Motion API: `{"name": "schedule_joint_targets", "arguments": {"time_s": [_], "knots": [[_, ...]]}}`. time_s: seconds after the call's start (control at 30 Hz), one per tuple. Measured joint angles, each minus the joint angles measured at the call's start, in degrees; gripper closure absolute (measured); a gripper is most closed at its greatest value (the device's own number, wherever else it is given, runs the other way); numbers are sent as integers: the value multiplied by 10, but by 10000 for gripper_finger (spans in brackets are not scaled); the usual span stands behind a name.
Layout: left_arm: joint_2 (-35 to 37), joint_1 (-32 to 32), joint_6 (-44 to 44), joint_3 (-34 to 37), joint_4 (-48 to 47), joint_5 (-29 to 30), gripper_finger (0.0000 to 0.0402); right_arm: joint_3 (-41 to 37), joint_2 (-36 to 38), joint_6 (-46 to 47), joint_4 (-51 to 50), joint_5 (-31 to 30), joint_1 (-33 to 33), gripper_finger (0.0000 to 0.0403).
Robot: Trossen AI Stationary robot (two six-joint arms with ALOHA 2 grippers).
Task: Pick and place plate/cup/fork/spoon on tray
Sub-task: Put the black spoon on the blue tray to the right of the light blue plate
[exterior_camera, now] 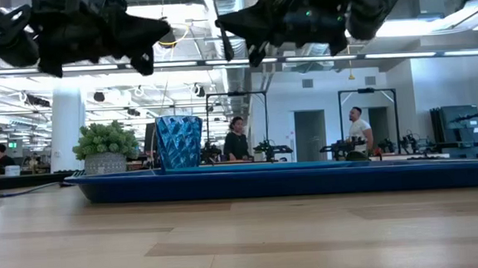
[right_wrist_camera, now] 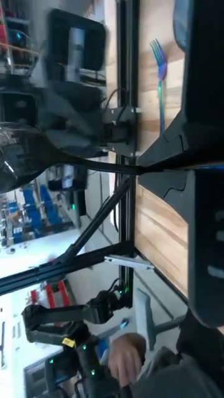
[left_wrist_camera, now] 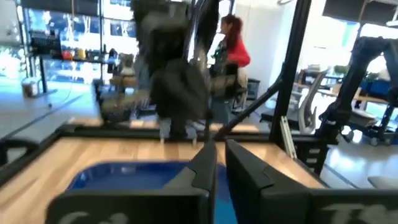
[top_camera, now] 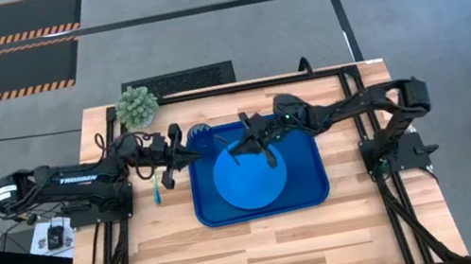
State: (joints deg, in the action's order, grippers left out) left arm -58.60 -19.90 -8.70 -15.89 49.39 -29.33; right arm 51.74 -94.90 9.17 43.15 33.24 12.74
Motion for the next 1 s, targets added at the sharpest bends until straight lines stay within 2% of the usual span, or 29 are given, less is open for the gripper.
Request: {"name": "schedule_joint_targets", "arguments": {"time_s": [0.27, 0.4, 0.67, 1.0], "knots": [[-64, 1, -18, -72, -10, -19, 288, 51, -57, 12, 29, 35, 7, 398], [-92, 3, -20, -96, -11, -33, 260, 69, -68, 20, 29, 50, 4, 398], [-117, 9, -26, -125, 17, -76, 251, 74, -68, 43, 27, 68, 4, 398], [-117, 9, -26, -146, 17, -79, 266, 74, -68, 60, 21, 84, -5, 398]]}}
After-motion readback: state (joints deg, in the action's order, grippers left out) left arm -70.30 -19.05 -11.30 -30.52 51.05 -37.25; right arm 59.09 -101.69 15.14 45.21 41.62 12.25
